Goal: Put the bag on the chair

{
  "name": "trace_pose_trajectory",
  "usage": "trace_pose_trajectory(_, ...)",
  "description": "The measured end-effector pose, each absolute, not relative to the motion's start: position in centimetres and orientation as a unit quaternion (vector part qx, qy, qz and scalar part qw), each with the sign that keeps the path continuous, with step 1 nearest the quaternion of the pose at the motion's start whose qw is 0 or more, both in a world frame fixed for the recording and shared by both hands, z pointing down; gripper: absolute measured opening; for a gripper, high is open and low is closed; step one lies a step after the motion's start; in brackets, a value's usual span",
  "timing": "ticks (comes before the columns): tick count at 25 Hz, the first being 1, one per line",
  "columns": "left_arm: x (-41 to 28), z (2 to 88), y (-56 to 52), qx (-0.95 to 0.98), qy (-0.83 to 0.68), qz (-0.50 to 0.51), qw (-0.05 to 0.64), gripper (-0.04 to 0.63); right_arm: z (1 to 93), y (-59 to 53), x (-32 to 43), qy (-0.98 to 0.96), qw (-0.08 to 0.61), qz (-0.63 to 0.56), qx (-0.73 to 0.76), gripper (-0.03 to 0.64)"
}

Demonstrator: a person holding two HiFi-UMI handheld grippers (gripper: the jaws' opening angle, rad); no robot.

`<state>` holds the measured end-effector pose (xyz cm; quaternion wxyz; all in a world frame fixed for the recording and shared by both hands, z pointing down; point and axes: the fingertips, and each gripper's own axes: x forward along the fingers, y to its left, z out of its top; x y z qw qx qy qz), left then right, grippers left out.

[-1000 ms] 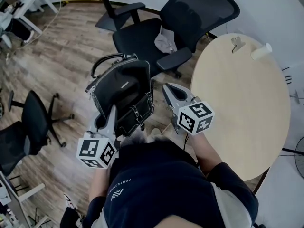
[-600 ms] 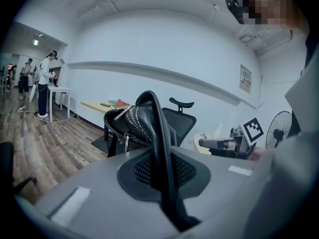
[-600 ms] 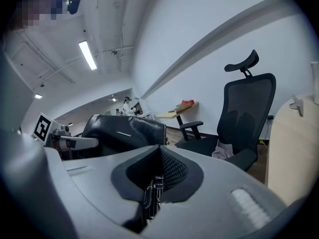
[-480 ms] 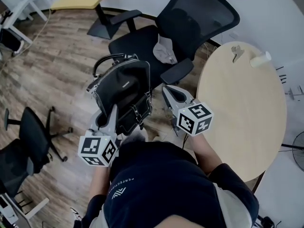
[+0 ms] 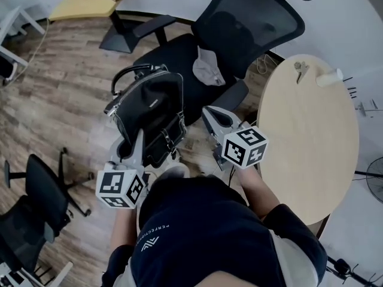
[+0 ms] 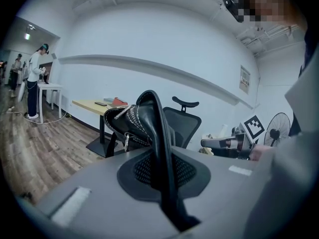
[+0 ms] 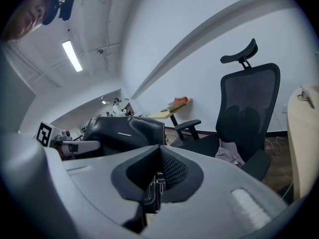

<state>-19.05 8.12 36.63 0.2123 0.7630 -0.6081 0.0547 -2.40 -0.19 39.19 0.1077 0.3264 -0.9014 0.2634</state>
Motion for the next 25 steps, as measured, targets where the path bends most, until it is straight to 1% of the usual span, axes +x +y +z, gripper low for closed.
trace_pose_trajectory(10, -21.3, 38.0, 3.1, 0.778, -0.59, 0.067, 0.205, 0.037, 40.4, -3.2, -3.1, -0.885, 0.116, 0.269, 0.363, 0.003)
trace_pose_trajectory(17, -21.0, 38.1, -1.7, 0.776, -0.595, 0.066, 0.199, 0.037, 41.5, -7.3, -3.3, -0.888, 0.121, 0.271, 0.351, 0.003)
trace_pose_trajectory(25, -20.0, 39.2, -8.2, 0.763, -0.609, 0.062, 0.207, 0.037, 42.5, -13.8, -2.8, -0.894, 0.131, 0.275, 0.329, 0.003)
